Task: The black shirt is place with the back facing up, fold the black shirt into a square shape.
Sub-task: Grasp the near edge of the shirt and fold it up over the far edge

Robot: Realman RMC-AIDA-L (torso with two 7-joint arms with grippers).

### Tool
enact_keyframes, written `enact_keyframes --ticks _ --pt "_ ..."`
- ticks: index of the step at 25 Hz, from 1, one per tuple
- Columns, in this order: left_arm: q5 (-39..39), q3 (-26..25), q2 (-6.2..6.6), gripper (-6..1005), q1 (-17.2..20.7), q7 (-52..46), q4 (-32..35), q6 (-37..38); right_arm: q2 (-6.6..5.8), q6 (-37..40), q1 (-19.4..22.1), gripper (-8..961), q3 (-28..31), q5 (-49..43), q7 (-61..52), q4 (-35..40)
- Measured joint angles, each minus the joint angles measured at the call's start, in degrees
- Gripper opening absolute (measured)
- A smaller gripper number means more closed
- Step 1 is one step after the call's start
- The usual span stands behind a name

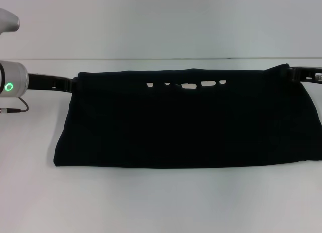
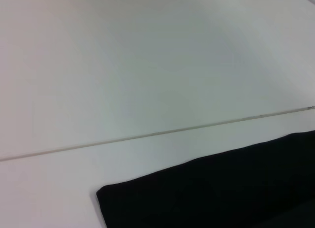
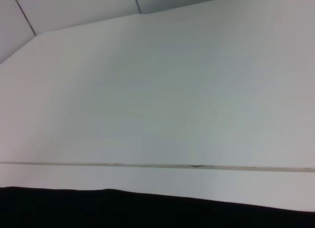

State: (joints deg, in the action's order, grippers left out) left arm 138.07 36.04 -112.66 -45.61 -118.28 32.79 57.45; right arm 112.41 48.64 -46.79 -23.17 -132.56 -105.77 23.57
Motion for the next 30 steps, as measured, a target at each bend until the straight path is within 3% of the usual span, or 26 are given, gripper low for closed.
enact_keyframes --ticks 20,30 --pt "0.00 -0.01 -0.12 36 -2.91 0.26 0.40 -4.50 -0.92 -3.72 -1.16 60 -0.38 0.02 -0.83 0.08" --pt "0.00 1.50 -0.11 34 -3.85 0.55 -2.36 -7.84 -0.65 -5.64 -1.78 103 -0.43 0.02 -0.31 -0.57"
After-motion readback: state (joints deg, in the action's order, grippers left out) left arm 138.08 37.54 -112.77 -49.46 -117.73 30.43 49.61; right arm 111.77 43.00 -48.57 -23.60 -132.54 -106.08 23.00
